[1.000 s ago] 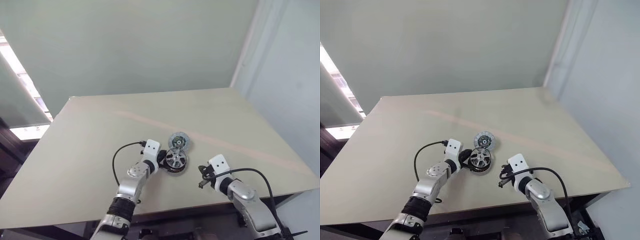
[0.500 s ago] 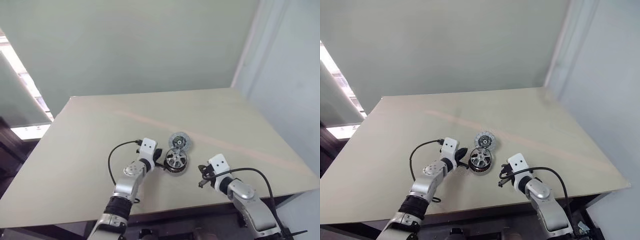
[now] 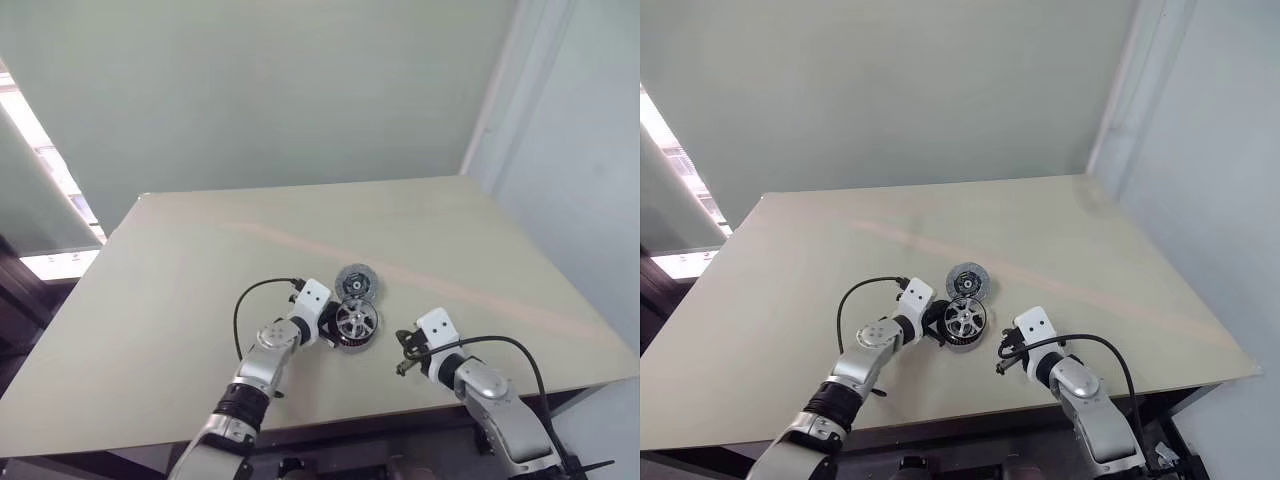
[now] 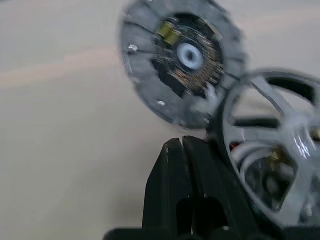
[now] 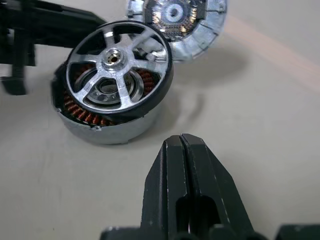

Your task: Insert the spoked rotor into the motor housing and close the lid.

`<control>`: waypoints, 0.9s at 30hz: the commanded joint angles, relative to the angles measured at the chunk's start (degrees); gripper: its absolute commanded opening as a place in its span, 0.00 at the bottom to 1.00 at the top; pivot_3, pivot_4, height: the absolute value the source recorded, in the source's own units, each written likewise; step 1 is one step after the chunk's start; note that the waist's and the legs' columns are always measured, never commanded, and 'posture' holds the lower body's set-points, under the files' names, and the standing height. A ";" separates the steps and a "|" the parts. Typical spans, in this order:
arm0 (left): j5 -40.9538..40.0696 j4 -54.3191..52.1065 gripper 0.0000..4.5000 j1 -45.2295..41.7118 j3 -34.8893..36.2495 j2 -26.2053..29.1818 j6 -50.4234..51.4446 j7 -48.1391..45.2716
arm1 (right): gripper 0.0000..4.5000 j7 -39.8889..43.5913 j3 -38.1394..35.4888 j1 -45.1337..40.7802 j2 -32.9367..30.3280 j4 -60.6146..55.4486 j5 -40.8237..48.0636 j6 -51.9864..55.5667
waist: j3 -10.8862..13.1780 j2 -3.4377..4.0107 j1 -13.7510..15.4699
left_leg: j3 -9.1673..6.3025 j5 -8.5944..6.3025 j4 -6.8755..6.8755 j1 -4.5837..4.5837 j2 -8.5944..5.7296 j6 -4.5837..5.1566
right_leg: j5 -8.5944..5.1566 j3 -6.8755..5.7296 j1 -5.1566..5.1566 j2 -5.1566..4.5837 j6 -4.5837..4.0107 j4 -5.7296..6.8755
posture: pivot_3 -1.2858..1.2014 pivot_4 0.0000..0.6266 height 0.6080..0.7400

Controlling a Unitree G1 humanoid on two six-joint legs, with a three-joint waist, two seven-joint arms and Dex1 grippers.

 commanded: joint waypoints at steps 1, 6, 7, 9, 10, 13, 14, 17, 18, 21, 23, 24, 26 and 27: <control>-0.18 -4.57 0.01 1.31 -0.64 1.28 2.23 -2.56 | 0.00 -0.45 -0.69 -0.79 0.06 -2.11 0.38 -1.08 | 0.00 0.00 0.01 | 0.00 0.00 0.00 0.00 0.00 0.00 | 0.00 0.01 0.00 0.00 0.00 0.00 | 0.52 0.00 1.00; -0.82 -6.99 0.01 1.78 3.21 1.60 4.00 1.19 | 0.00 -0.48 -0.61 -1.30 0.12 -1.57 0.52 -1.18 | 0.00 0.00 0.02 | -0.02 0.00 0.12 0.00 0.01 0.00 | 0.00 -0.01 0.03 -0.01 0.00 0.03 | 0.52 0.00 1.00; -0.95 -7.35 0.01 1.63 3.99 1.49 3.87 2.26 | 0.00 -0.43 -0.53 -1.49 0.15 -1.43 0.51 -1.21 | 0.00 0.00 -0.01 | -0.03 0.00 0.14 0.00 0.01 0.00 | 0.00 -0.02 0.03 -0.01 0.00 0.05 | 0.52 0.00 1.00; -1.56 -8.08 0.01 1.28 5.31 1.13 3.89 3.66 | 0.00 -0.29 -0.45 -1.86 0.16 -1.18 0.52 -1.23 | 0.00 0.00 -0.01 | -0.01 0.00 0.18 0.01 0.05 0.00 | 0.00 -0.02 0.03 0.01 0.00 0.07 | 0.52 0.00 1.00; -1.95 -8.60 0.01 1.08 6.00 0.91 3.69 4.19 | 0.00 -0.23 -0.41 -2.02 0.17 -1.08 0.53 -1.25 | 0.00 0.00 0.01 | -0.02 0.00 0.19 0.02 0.05 0.00 | 0.00 -0.03 0.03 0.02 0.00 0.08 | 0.52 0.00 1.00; -4.99 -10.90 0.01 0.84 8.56 -0.51 5.85 4.68 | 0.00 -0.06 -0.32 -2.29 0.12 -0.92 0.52 -1.29 | 0.00 0.00 0.01 | -0.03 0.00 0.22 0.00 0.04 0.00 | 0.00 -0.03 0.04 0.01 0.00 0.09 | 0.52 0.00 1.00; -6.93 -12.08 0.01 0.99 9.79 -1.36 8.00 4.64 | 0.00 -0.04 -0.31 -2.29 0.10 -0.93 0.52 -1.30 | 0.00 0.00 0.03 | -0.02 0.00 0.22 -0.01 0.03 0.00 | 0.00 -0.02 0.03 0.00 0.00 0.08 | 0.52 0.00 1.00; -12.54 -15.93 0.01 2.44 11.88 -2.68 15.58 2.53 | 0.00 -0.06 -0.23 -2.10 0.03 -1.00 0.43 -1.37 | 0.00 0.00 0.01 | -0.04 -0.03 0.27 -0.05 0.00 0.04 | 0.01 -0.03 0.03 -0.01 0.01 0.08 | 0.52 0.00 1.00; -13.33 -16.96 0.01 2.92 11.60 -2.23 18.84 1.80 | 0.00 -0.09 -0.20 -2.01 0.03 -1.04 0.41 -1.39 | 0.00 0.00 0.01 | -0.03 -0.04 0.29 -0.06 0.01 0.06 | 0.01 -0.02 0.03 -0.01 0.01 0.07 | 0.52 0.00 1.00; -16.18 -19.80 0.09 4.96 10.67 -0.79 27.76 -0.65 | 0.00 -0.31 -0.20 -1.70 0.11 -1.22 0.37 -1.37 | 0.00 0.01 -0.18 | 0.01 -0.05 0.26 -0.02 0.03 0.08 | 0.01 0.00 0.03 0.02 0.01 0.08 | 0.52 0.00 1.00; -18.92 -21.15 0.21 6.20 12.14 -1.42 31.38 -0.76 | 0.00 -0.46 -0.22 -1.51 0.15 -1.30 0.36 -1.37 | 0.00 0.02 -0.07 | 0.00 -0.05 0.24 0.00 0.04 0.08 | 0.00 -0.01 0.03 0.03 0.00 0.08 | 0.52 0.00 1.00; -20.33 -21.57 0.29 6.54 13.12 -1.87 33.02 -0.50 | 0.00 -0.51 -0.23 -1.41 0.15 -1.33 0.36 -1.38 | 0.00 0.02 -0.04 | -0.01 -0.05 0.25 0.00 0.04 0.08 | 0.00 -0.02 0.03 0.03 0.00 0.09 | 0.52 0.00 1.00; -23.60 -22.24 0.45 6.88 15.99 -3.20 36.75 1.02 | 0.00 -0.65 -0.19 -1.28 0.10 -1.37 0.22 -1.34 | 0.00 0.01 0.02 | -0.02 -0.05 0.30 -0.02 0.05 0.08 | 0.00 -0.02 0.03 0.03 -0.01 0.09 | 0.52 0.00 1.00; -25.18 -22.59 0.53 7.10 17.21 -3.75 38.42 1.37 | 0.00 -0.70 -0.15 -1.21 0.01 -1.37 0.09 -1.35 | 0.00 0.01 0.02 | -0.06 -0.05 0.35 -0.05 0.04 0.08 | 0.00 -0.05 0.04 0.02 -0.01 0.09 | 0.52 0.00 1.00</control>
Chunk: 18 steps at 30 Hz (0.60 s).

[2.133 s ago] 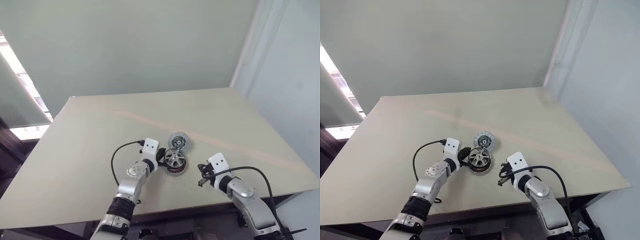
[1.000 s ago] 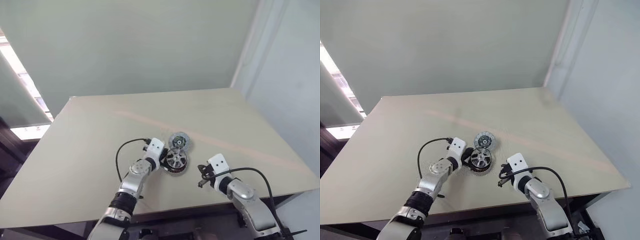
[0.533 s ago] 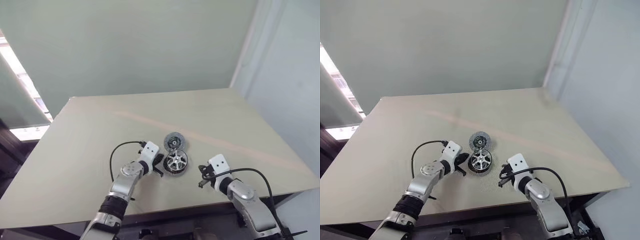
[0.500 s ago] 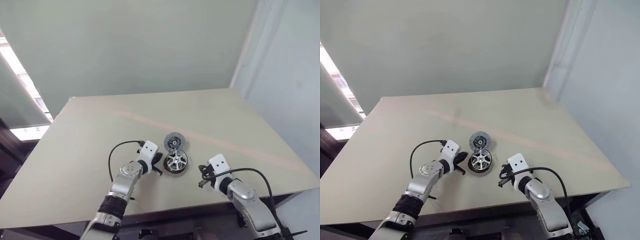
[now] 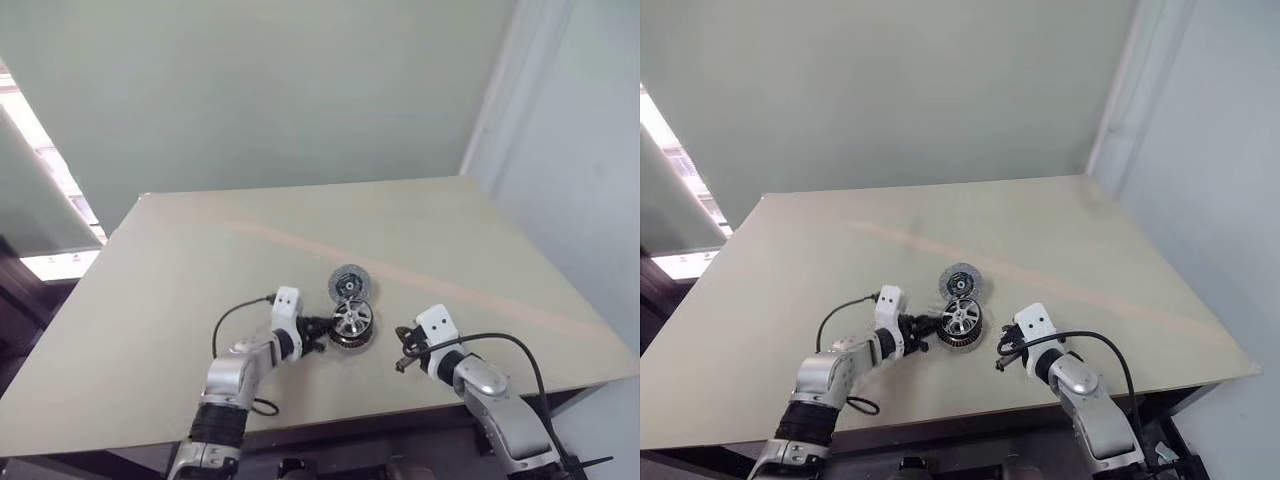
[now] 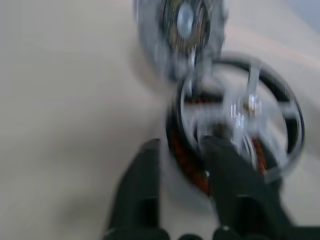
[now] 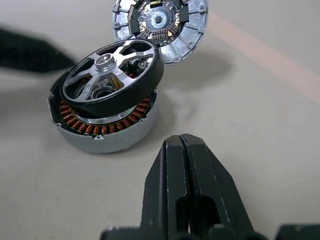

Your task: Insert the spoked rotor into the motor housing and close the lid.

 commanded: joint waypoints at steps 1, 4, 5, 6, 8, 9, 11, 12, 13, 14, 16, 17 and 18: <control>-6.37 -4.05 0.60 -0.55 5.01 -1.66 5.64 1.62 | 0.00 -0.29 -0.29 -0.38 -0.06 -1.45 0.02 -1.25 | 0.00 0.00 -0.02 | 0.00 0.00 0.02 0.00 0.00 0.00 | 0.00 0.00 0.01 0.00 0.00 0.00 | 0.52 0.00 1.00; -11.50 -5.00 0.85 0.88 8.73 -4.48 10.77 3.04 | 0.00 -0.42 -0.28 -0.37 0.03 -1.31 -0.01 -1.34 | 0.00 0.00 -0.04 | 0.03 0.00 0.05 0.01 -0.01 0.00 | -0.01 0.02 0.04 -0.02 -0.01 -0.01 | 0.52 0.00 1.00; -13.24 -5.07 0.93 1.05 9.89 -5.50 11.84 3.29 | 0.00 -0.44 -0.26 -0.33 0.08 -1.28 0.01 -1.37 | 0.00 0.00 -0.05 | 0.04 0.00 0.04 0.02 -0.01 0.00 | -0.01 0.03 0.04 -0.02 -0.01 -0.01 | 0.52 0.00 1.00; -14.35 -5.08 0.93 1.06 10.68 -6.11 12.48 3.51 | 0.00 -0.46 -0.23 -0.35 0.14 -1.22 0.01 -1.39 | 0.00 0.00 -0.05 | 0.04 0.00 0.03 0.02 -0.01 0.00 | 0.00 0.03 0.04 -0.02 0.00 -0.01 | 0.52 0.00 1.00; -15.83 -4.74 0.93 0.87 12.17 -7.32 13.07 4.56 | 0.00 -0.50 -0.18 -0.31 0.16 -1.14 0.04 -1.44 | 0.00 0.00 -0.04 | 0.02 0.00 0.01 0.02 -0.01 0.00 | 0.00 0.02 0.02 -0.01 0.00 -0.01 | 0.52 0.00 1.00; -16.14 -4.66 0.93 0.83 12.38 -7.65 13.30 4.83 | 0.00 -0.52 -0.17 -0.29 0.17 -1.10 0.05 -1.47 | 0.00 0.00 0.00 | 0.02 0.00 0.01 0.02 0.00 -0.01 | -0.01 0.01 0.01 0.00 -0.01 -0.01 | 0.52 0.00 1.00; -16.12 -4.64 0.93 0.99 11.84 -8.00 13.07 5.11 | 0.00 -0.53 -0.18 -0.23 0.18 -1.06 0.08 -1.51 | 0.00 0.00 -0.02 | 0.00 0.00 0.02 0.01 -0.01 -0.01 | -0.01 0.00 0.03 0.00 -0.01 0.00 | 0.52 0.00 1.00; -16.07 -4.50 0.93 0.97 11.58 -8.18 12.75 5.21 | 0.00 -0.53 -0.17 -0.23 0.19 -1.06 0.08 -1.52 | 0.00 0.00 -0.03 | 0.03 0.00 0.03 0.01 -0.02 -0.01 | -0.01 0.02 0.03 -0.01 -0.02 -0.01 | 0.52 0.00 1.00; -16.01 -4.32 0.93 0.86 11.40 -8.38 12.46 5.34 | 0.00 -0.53 -0.16 -0.24 0.21 -1.05 0.09 -1.52 | 0.00 0.00 -0.02 | 0.04 0.00 0.03 0.01 -0.02 -0.01 | -0.02 0.03 0.03 -0.01 -0.02 -0.01 | 0.52 0.00 1.00; -15.85 -4.09 0.93 0.71 11.19 -8.52 11.94 5.24 | 0.00 -0.53 -0.15 -0.23 0.21 -1.07 0.08 -1.52 | 0.00 0.00 -0.01 | 0.04 0.00 0.04 0.00 -0.04 -0.01 | -0.02 0.04 0.04 -0.01 -0.03 -0.01 | 0.52 0.00 1.00; -15.98 -3.85 0.93 0.30 11.03 -8.86 11.26 4.89 | 0.00 -0.55 -0.17 -0.15 0.19 -1.24 0.09 -1.50 | 0.00 0.00 -0.01 | 0.03 0.00 0.05 -0.01 -0.05 -0.01 | -0.02 0.05 0.04 -0.02 -0.03 -0.02 | 0.52 0.00 1.00; -16.13 -4.01 0.93 0.20 10.86 -8.93 11.01 4.58 | 0.00 -0.56 -0.19 -0.12 0.17 -1.32 0.08 -1.49 | 0.00 0.00 -0.01 | 0.03 0.00 0.05 -0.01 -0.05 -0.01 | -0.02 0.05 0.04 -0.02 -0.03 -0.02 | 0.52 0.00 1.00; -15.89 -4.24 0.93 0.21 10.33 -8.71 10.28 3.97 | 0.00 -0.57 -0.23 -0.08 0.13 -1.40 0.07 -1.48 | 0.00 0.00 -0.01 | 0.03 0.00 0.05 -0.01 -0.05 -0.01 | -0.03 0.05 0.04 -0.02 -0.04 -0.02 | 0.52 0.00 1.00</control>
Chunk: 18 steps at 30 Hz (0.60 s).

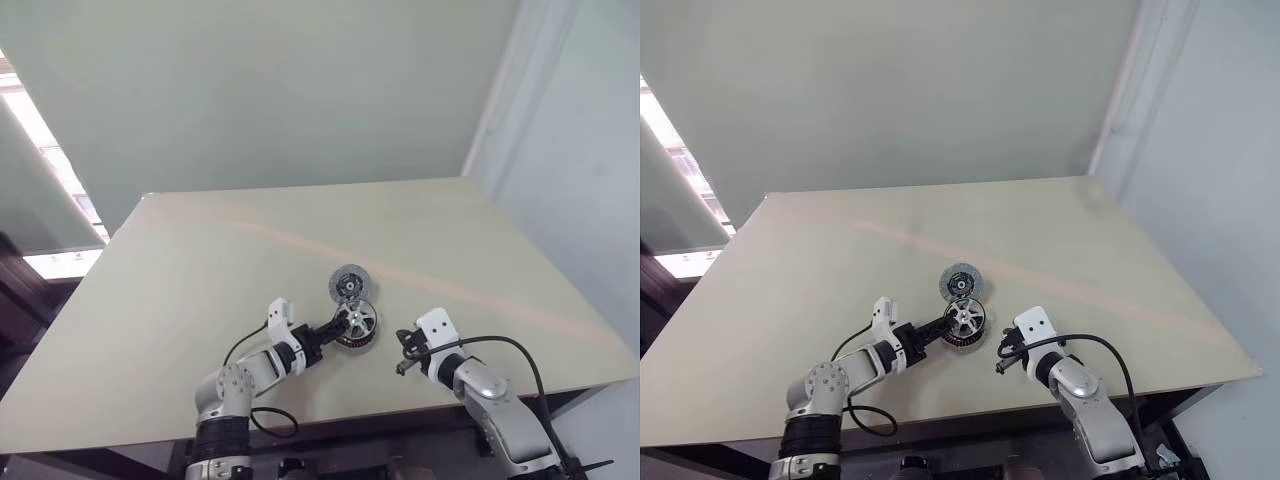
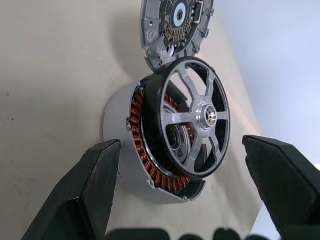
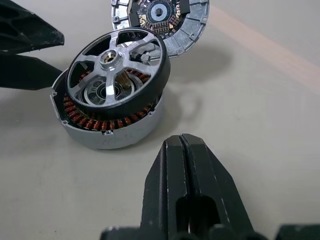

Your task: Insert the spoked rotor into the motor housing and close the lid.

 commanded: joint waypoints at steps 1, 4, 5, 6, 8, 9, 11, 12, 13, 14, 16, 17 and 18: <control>-1.17 -1.75 0.93 -1.53 -2.21 -0.04 -2.46 -2.38 | 0.00 -0.23 -0.39 -0.62 0.03 -1.52 0.14 -1.38 | 0.00 0.00 0.00 | 0.00 0.00 0.00 0.00 0.00 0.00 | -0.01 0.00 0.00 0.00 -0.01 0.00 | 0.52 0.00 1.00; -0.94 -2.46 0.93 -1.55 -3.14 0.77 -3.80 -3.53 | 0.00 -0.28 -0.42 -0.49 -0.03 -1.59 0.09 -1.37 | 0.00 0.00 -0.01 | 0.00 0.00 -0.01 -0.01 0.00 0.00 | -0.01 0.00 0.00 0.00 -0.02 0.00 | 0.52 0.00 1.00; -0.68 -2.54 0.93 -1.68 -3.47 1.15 -4.93 -4.11 | 0.00 -0.31 -0.43 -0.48 -0.03 -1.58 0.06 -1.36 | 0.00 0.00 -0.01 | 0.00 0.00 -0.02 -0.01 0.00 0.00 | -0.01 0.00 -0.01 0.00 -0.02 -0.01 | 0.52 0.00 1.00; -0.55 -2.56 0.93 -1.85 -3.68 1.49 -5.71 -4.45 | 0.00 -0.31 -0.43 -0.46 -0.05 -1.58 0.05 -1.37 | 0.00 0.00 -0.01 | 0.01 0.00 -0.02 -0.01 0.00 0.00 | -0.01 0.01 -0.01 0.00 -0.02 -0.01 | 0.52 0.00 1.00; -0.04 -2.45 0.93 -2.21 -4.26 2.18 -7.15 -4.83 | 0.00 -0.32 -0.39 -0.54 -0.03 -1.52 0.03 -1.36 | 0.00 0.00 -0.01 | 0.01 0.00 -0.02 0.00 0.00 0.00 | -0.01 0.01 -0.01 0.00 -0.02 -0.01 | 0.52 0.00 1.00; 0.10 -2.34 0.93 -2.35 -4.59 2.54 -7.78 -5.16 | 0.00 -0.32 -0.36 -0.61 -0.02 -1.46 0.01 -1.38 | 0.00 0.00 -0.02 | 0.00 0.00 -0.02 0.00 0.01 0.00 | -0.01 0.00 -0.01 0.01 -0.02 0.00 | 0.52 0.00 1.00; -0.13 -2.07 0.93 -2.68 -4.85 2.97 -8.31 -5.27 | 0.00 -0.27 -0.35 -0.79 -0.04 -1.38 0.02 -1.37 | 0.00 0.00 -0.03 | 0.02 0.00 -0.03 0.01 0.02 0.00 | -0.01 0.01 -0.02 0.01 -0.03 0.00 | 0.52 0.00 1.00; -0.12 -1.86 0.93 -2.81 -5.04 3.18 -8.63 -5.29 | 0.00 -0.25 -0.34 -0.89 -0.04 -1.31 0.02 -1.38 | 0.00 0.00 -0.02 | 0.02 0.00 -0.03 0.01 0.02 0.00 | -0.01 0.01 -0.02 0.02 -0.03 0.00 | 0.52 0.00 1.00; -0.11 -1.31 0.93 -3.12 -4.93 3.11 -8.79 -4.79 | 0.00 -0.21 -0.35 -0.98 -0.04 -1.26 0.04 -1.40 | 0.00 0.00 -0.02 | 0.02 0.00 -0.03 0.01 0.02 0.00 | -0.02 0.01 -0.01 0.01 -0.03 0.00 | 0.52 0.00 1.00; 0.09 -0.66 0.93 -3.42 -5.15 3.14 -9.06 -4.69 | 0.00 -0.18 -0.34 -1.09 -0.03 -1.17 0.04 -1.45 | 0.00 0.00 -0.02 | 0.02 0.00 -0.03 0.01 0.02 0.00 | -0.02 0.01 -0.01 0.01 -0.03 0.00 | 0.52 0.00 1.00; 0.64 0.68 0.93 -4.04 -5.60 2.97 -9.01 -3.88 | 0.00 -0.11 -0.30 -1.29 -0.01 -0.98 0.05 -1.55 | 0.00 0.00 -0.02 | 0.02 0.00 -0.02 0.00 0.02 0.00 | -0.02 0.01 -0.01 0.01 -0.03 -0.01 | 0.52 0.00 1.00; 0.99 1.23 0.93 -4.25 -5.86 2.95 -8.98 -3.50 | 0.00 -0.09 -0.30 -1.39 0.01 -0.89 0.06 -1.58 | 0.00 0.00 -0.02 | 0.02 0.00 -0.02 0.00 0.01 0.00 | -0.02 0.01 -0.01 0.01 -0.03 -0.01 | 0.52 0.00 1.00; 1.37 1.62 0.93 -4.35 -6.13 2.94 -9.33 -3.36 | 0.00 -0.08 -0.29 -1.45 0.01 -0.84 0.05 -1.61 | 0.00 0.00 -0.02 | 0.02 0.00 -0.02 0.00 0.01 0.00 | -0.02 0.01 -0.01 0.01 -0.03 -0.01 | 0.52 0.00 1.00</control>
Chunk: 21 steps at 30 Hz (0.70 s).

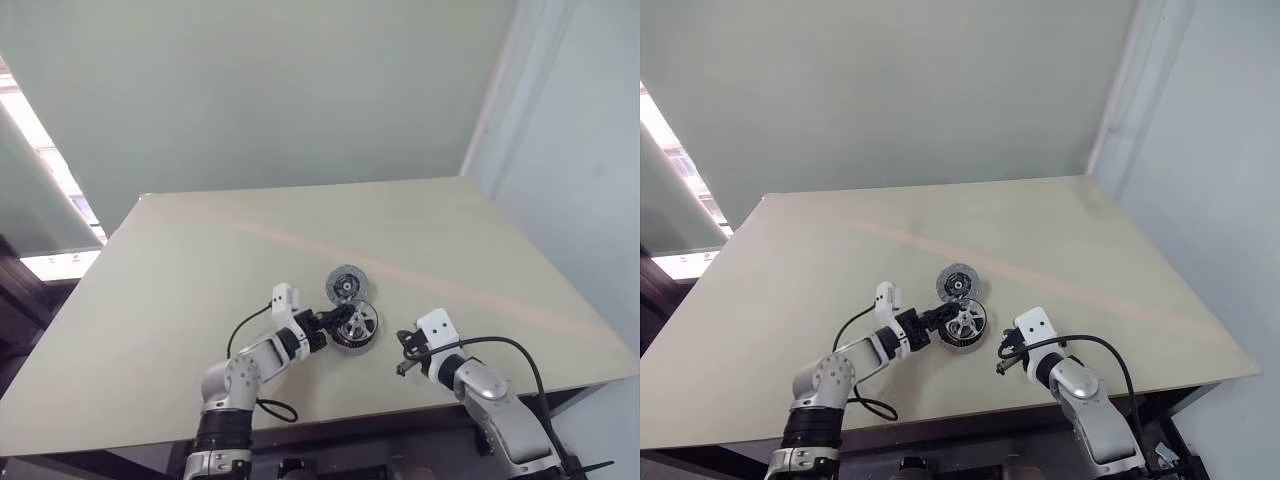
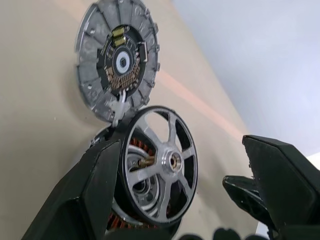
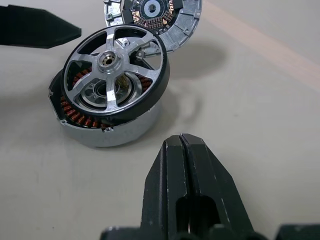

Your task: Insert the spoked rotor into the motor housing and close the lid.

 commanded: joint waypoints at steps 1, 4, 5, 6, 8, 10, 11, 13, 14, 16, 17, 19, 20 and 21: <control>0.88 0.72 0.93 -1.54 -1.06 0.02 -1.59 0.40 | 0.00 -0.03 -0.29 -1.59 0.07 -0.82 0.06 -1.59 | 0.00 0.00 -0.01 | 0.00 0.00 0.00 0.00 0.00 0.00 | 0.00 0.00 0.00 0.00 0.00 0.00 | 0.52 0.00 1.00; 1.27 1.17 0.93 -1.56 -1.10 0.11 -2.53 0.57 | 0.00 -0.11 -0.36 -1.60 0.11 -0.83 0.09 -1.65 | 0.00 0.00 0.00 | -0.01 0.00 -0.02 0.00 0.00 0.00 | 0.00 0.00 -0.01 0.00 0.00 0.00 | 0.52 0.00 1.00; 1.71 1.42 0.93 -1.58 -1.30 0.34 -2.95 0.53 | 0.00 -0.13 -0.38 -1.56 0.12 -0.85 0.10 -1.66 | 0.00 0.00 0.00 | -0.01 0.00 -0.02 0.00 0.00 0.00 | 0.00 0.00 -0.01 0.00 0.00 0.00 | 0.52 0.00 1.00; 1.99 1.77 0.93 -1.64 -1.32 0.48 -3.09 0.67 | 0.00 -0.16 -0.37 -1.47 0.12 -0.90 0.09 -1.68 | 0.00 0.00 -0.01 | -0.01 0.00 -0.02 0.00 0.00 0.00 | 0.00 0.00 -0.01 0.00 0.00 0.00 | 0.52 0.00 1.00; 2.54 2.57 0.93 -1.90 -1.44 0.74 -3.60 0.90 | 0.00 -0.21 -0.32 -1.30 0.17 -1.01 0.09 -1.71 | 0.00 0.00 0.00 | 0.00 0.00 -0.02 0.00 0.00 0.00 | 0.00 0.00 -0.01 0.00 0.00 0.00 | 0.52 0.00 1.00; 2.65 3.44 0.93 -2.30 -1.47 0.83 -3.73 0.93 | 0.00 -0.26 -0.30 -1.24 0.23 -1.05 0.09 -1.74 | 0.00 0.00 0.00 | -0.01 0.00 -0.01 0.00 0.00 0.00 | 0.00 0.00 -0.01 0.00 0.00 0.00 | 0.52 0.00 1.00; 2.58 3.91 0.93 -2.56 -1.48 0.80 -3.48 0.94 | 0.00 -0.28 -0.29 -1.24 0.25 -1.05 0.08 -1.75 | 0.00 0.00 0.00 | 0.00 0.00 -0.01 0.00 0.00 0.00 | 0.00 0.00 -0.01 0.00 0.00 0.00 | 0.52 0.00 1.00; 3.06 5.18 0.93 -3.07 -1.96 0.80 -3.61 0.91 | 0.00 -0.31 -0.25 -1.21 0.28 -1.07 0.06 -1.79 | 0.00 0.00 0.00 | 0.00 0.00 0.00 0.00 0.00 0.00 | 0.00 0.00 -0.01 0.00 0.00 0.00 | 0.52 0.00 1.00; 3.19 5.73 0.93 -3.26 -2.23 0.80 -3.67 0.68 | 0.00 -0.32 -0.25 -1.19 0.29 -1.08 0.06 -1.80 | 0.00 0.00 0.00 | 0.00 0.00 0.00 0.00 0.00 0.00 | 0.00 0.00 -0.01 0.00 0.00 0.00 | 0.52 0.00 1.00; 3.03 6.50 0.93 -3.60 -2.59 0.59 -3.56 0.27 | 0.00 -0.37 -0.25 -1.18 0.31 -1.11 0.04 -1.80 | 0.00 0.00 0.00 | -0.01 0.00 0.00 -0.01 -0.01 0.00 | 0.00 0.00 -0.01 0.00 0.01 0.00 | 0.52 0.00 1.00; 3.00 6.76 0.93 -3.73 -2.81 0.51 -3.61 0.08 | 0.00 -0.40 -0.26 -1.17 0.31 -1.13 0.03 -1.78 | 0.00 0.00 0.00 | -0.01 0.00 -0.01 -0.01 -0.01 0.00 | 0.00 0.00 -0.01 0.00 0.01 0.00 | 0.52 0.00 1.00; 2.92 7.14 0.93 -3.92 -3.13 0.32 -3.63 -0.14 | 0.00 -0.47 -0.27 -1.13 0.32 -1.19 0.02 -1.74 | 0.00 0.00 0.02 | -0.01 0.00 -0.02 -0.01 -0.01 0.00 | 0.00 0.00 -0.01 0.00 0.01 0.00 | 0.52 0.00 1.00; 2.95 7.25 0.93 -3.96 -3.36 0.27 -3.71 -0.36 | 0.00 -0.51 -0.27 -1.10 0.32 -1.23 0.02 -1.72 | 0.00 0.00 0.02 | -0.02 0.00 -0.02 -0.01 -0.01 0.00 | 0.00 0.00 -0.01 0.00 0.01 0.00 | 0.52 0.00 1.00; 2.94 7.29 0.93 -3.98 -3.55 0.23 -3.70 -0.62 | 0.00 -0.54 -0.28 -1.06 0.32 -1.26 0.02 -1.69 | 0.00 0.00 0.02 | -0.02 0.00 -0.02 -0.01 -0.01 0.00 | 0.00 0.00 -0.01 0.00 0.01 0.00 | 0.52 0.00 1.00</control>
